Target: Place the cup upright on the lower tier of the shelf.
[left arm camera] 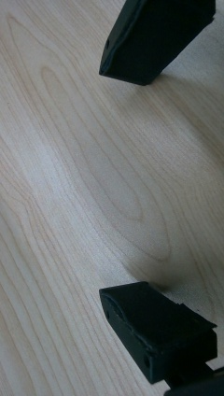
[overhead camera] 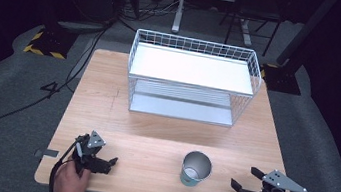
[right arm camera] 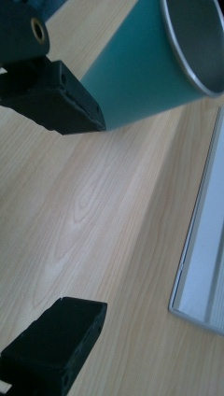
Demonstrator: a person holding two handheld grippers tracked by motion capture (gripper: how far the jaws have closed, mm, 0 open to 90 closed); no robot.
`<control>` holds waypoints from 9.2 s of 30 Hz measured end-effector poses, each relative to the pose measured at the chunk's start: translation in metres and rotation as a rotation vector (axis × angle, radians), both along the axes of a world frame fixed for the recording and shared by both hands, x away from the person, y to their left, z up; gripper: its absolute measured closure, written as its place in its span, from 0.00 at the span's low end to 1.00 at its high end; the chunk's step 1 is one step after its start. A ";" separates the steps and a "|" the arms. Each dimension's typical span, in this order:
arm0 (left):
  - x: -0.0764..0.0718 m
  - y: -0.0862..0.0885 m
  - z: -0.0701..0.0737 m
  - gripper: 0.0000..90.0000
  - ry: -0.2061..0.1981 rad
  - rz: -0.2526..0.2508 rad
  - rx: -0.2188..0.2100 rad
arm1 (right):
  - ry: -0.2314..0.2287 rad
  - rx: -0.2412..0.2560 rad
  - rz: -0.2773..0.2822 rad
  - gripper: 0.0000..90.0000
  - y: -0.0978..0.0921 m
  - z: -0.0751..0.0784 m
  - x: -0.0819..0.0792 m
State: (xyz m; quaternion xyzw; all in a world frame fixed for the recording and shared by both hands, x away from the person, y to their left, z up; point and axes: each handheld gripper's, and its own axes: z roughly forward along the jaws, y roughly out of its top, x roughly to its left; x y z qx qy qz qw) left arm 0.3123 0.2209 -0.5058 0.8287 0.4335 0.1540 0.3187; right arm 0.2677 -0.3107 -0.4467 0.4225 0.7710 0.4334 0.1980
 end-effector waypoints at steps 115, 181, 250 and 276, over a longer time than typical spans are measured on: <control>-0.001 0.000 0.000 0.00 0.003 0.001 0.000 | -0.063 0.045 0.056 0.24 0.144 0.009 0.091; 0.000 -0.001 0.000 0.00 -0.003 -0.001 -0.001 | -0.065 0.043 -0.111 0.24 0.215 -0.025 0.244; 0.000 -0.002 0.000 0.00 -0.003 0.004 0.001 | -0.091 0.038 -0.032 0.17 0.125 0.034 0.144; 0.000 -0.002 0.000 0.00 -0.002 0.003 0.001 | -0.058 0.056 -0.026 0.19 0.040 0.030 0.082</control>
